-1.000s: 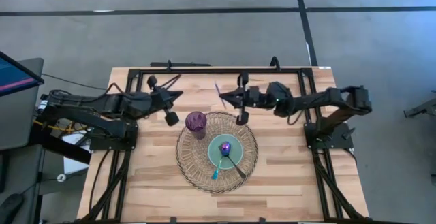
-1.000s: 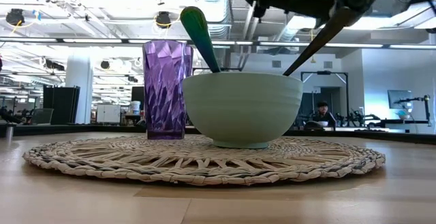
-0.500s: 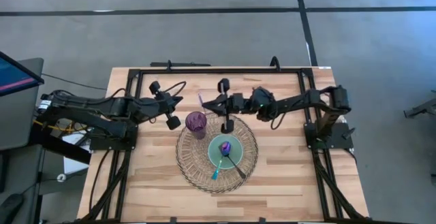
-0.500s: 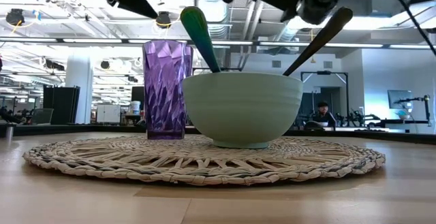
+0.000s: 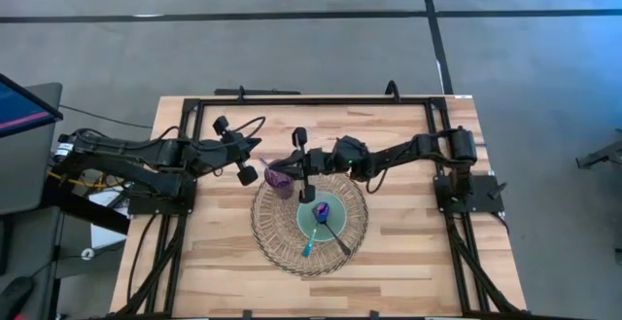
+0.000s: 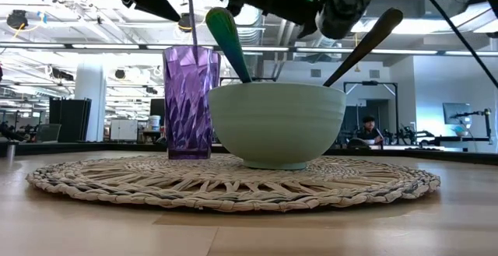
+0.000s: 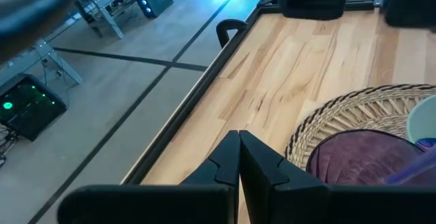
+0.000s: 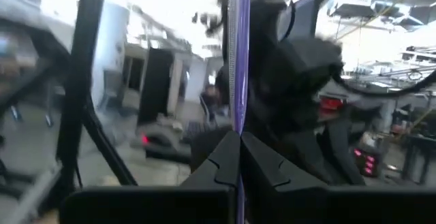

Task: Pick & Place Utensil
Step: Put the purple straw into the purple glass cup on the table placemat

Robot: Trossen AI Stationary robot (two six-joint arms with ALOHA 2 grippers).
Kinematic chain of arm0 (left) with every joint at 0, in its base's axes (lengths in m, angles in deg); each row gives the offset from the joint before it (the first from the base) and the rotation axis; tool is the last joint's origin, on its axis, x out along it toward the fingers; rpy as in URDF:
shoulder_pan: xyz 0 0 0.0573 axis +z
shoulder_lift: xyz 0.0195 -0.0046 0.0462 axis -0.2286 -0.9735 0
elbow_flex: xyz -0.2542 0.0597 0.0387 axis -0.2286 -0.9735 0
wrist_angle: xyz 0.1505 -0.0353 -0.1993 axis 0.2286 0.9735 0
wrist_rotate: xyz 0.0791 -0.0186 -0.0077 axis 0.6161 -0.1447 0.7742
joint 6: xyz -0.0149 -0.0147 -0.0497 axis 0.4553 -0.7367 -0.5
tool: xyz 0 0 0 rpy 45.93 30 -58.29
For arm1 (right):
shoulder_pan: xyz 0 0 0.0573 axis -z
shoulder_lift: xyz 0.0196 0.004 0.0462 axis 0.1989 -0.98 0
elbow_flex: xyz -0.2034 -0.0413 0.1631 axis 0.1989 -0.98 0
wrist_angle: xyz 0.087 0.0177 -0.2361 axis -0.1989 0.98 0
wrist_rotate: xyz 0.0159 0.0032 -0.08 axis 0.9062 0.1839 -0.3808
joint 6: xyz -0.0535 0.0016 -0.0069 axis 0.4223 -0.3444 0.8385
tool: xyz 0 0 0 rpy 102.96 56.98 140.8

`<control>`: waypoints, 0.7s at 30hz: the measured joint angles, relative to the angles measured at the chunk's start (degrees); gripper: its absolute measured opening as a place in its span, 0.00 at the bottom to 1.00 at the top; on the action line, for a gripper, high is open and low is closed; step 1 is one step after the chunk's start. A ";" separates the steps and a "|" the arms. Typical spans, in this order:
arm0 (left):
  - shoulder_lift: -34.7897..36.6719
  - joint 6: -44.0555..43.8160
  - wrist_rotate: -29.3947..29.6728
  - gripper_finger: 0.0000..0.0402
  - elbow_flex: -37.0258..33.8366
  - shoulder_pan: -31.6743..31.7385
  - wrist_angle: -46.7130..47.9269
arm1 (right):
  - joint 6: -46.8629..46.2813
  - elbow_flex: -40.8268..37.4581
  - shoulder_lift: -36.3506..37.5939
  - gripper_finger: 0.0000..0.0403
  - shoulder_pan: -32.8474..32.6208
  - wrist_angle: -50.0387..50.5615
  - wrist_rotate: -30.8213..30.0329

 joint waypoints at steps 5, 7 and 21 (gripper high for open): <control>0.00 -0.01 0.00 0.02 0.00 0.00 0.00 | 4.11 -0.10 0.11 0.04 0.66 8.24 -4.65; 0.00 0.01 0.00 0.02 0.00 0.00 0.00 | 3.08 -0.05 0.21 0.06 0.74 8.37 -5.47; 0.00 0.01 0.00 0.02 0.00 0.00 0.00 | 2.95 -0.04 0.26 0.24 -0.24 13.23 -6.02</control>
